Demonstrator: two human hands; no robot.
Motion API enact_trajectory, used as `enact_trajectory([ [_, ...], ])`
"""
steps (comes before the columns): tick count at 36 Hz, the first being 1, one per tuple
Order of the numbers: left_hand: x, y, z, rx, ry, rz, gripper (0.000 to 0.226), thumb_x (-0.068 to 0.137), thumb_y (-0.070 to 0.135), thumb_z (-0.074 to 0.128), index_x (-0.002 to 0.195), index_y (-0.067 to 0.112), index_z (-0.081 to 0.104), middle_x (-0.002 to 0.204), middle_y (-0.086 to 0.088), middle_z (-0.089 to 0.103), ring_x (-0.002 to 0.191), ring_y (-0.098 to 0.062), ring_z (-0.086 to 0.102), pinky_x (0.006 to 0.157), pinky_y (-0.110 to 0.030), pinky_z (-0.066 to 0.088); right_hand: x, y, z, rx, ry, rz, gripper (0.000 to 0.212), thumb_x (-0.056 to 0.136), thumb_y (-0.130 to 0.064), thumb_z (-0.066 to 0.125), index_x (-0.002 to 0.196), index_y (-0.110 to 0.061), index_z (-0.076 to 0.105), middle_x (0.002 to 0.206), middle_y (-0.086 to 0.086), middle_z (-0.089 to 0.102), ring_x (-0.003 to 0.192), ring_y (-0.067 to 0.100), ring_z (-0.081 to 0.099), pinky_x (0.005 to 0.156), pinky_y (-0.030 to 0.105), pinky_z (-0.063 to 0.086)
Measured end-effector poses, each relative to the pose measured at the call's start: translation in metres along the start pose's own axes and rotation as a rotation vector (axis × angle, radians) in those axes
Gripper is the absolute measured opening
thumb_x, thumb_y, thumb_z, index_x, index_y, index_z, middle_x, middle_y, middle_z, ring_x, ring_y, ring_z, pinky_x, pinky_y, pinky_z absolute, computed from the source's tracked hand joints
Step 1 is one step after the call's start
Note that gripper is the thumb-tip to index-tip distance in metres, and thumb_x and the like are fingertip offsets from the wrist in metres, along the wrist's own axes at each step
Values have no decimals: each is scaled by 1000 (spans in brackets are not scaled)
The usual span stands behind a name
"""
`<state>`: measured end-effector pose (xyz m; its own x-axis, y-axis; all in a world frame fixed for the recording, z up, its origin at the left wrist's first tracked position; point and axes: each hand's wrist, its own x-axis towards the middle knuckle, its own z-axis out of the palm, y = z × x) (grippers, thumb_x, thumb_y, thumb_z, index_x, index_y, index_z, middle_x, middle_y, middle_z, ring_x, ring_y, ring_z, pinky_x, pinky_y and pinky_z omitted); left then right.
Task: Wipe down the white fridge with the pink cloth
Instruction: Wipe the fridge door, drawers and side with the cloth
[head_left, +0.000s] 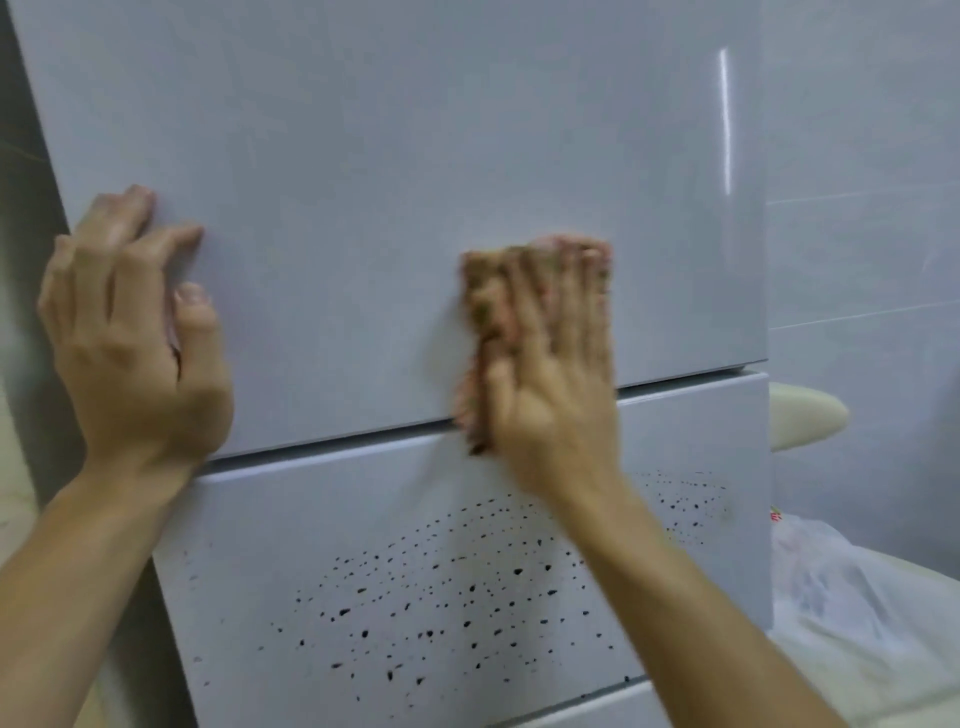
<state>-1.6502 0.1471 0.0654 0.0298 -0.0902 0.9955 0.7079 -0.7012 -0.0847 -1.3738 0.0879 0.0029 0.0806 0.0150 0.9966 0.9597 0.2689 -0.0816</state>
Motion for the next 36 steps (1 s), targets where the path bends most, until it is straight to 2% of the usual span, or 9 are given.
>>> enact_trajectory([
  [6,0,11,-2,54,67,34,42,108,25,36,135,3,60,154,-20,50,148,-37,42,119,-65,30,24,78,-37,-26,105,422,65,107,-36,31,168,-16,19,174,21,0,161,41,-6,132,48,-6],
  [10,1,13,-3,59,67,29,41,105,21,40,135,2,60,154,-19,50,149,-37,41,124,-57,24,40,74,-36,-67,169,605,60,109,-40,26,168,-33,14,175,15,-6,161,39,-11,130,52,-9],
  [13,-1,13,-2,117,44,52,40,102,17,46,138,2,57,157,-19,46,151,-37,37,128,-52,19,51,58,-26,-114,209,648,63,106,-48,20,168,-36,13,175,17,-4,160,42,-10,129,58,-6],
  [19,0,15,-8,-22,19,-5,42,100,10,44,138,2,60,157,-15,47,152,-31,36,131,-45,15,48,-13,11,-138,151,368,61,109,-44,31,167,-27,23,173,25,5,159,51,-1,129,61,-1],
  [23,0,15,-20,-243,2,-66,43,103,10,34,139,9,58,157,-6,47,154,-21,36,128,-53,25,25,-90,40,-57,38,72,63,104,-42,46,163,-24,35,171,25,16,159,51,4,128,62,7],
  [26,3,14,-27,-334,-16,-90,43,103,15,29,140,16,52,157,-6,45,154,-17,36,122,-25,30,-4,-146,59,21,-89,-110,63,105,-41,50,164,-25,34,172,24,12,160,46,0,129,60,10],
  [28,4,14,-31,-346,-30,-103,43,105,17,27,141,17,50,159,-7,44,154,-18,35,118,-18,29,-18,-171,68,36,-169,-179,65,107,-43,45,166,-24,26,174,20,6,161,42,-5,131,58,6],
  [31,3,15,-34,-337,-67,-109,43,107,17,27,144,19,48,162,-5,41,156,-16,32,118,-16,28,-23,-176,72,13,-207,-243,65,109,-43,32,168,-19,18,175,17,5,162,37,-5,132,53,4],
  [36,4,10,-32,-353,-76,-94,45,106,20,27,146,13,47,161,-11,41,156,-20,33,114,-13,30,-10,-145,64,156,-86,-260,55,107,-18,50,160,-8,39,170,16,26,162,35,13,131,50,19],
])
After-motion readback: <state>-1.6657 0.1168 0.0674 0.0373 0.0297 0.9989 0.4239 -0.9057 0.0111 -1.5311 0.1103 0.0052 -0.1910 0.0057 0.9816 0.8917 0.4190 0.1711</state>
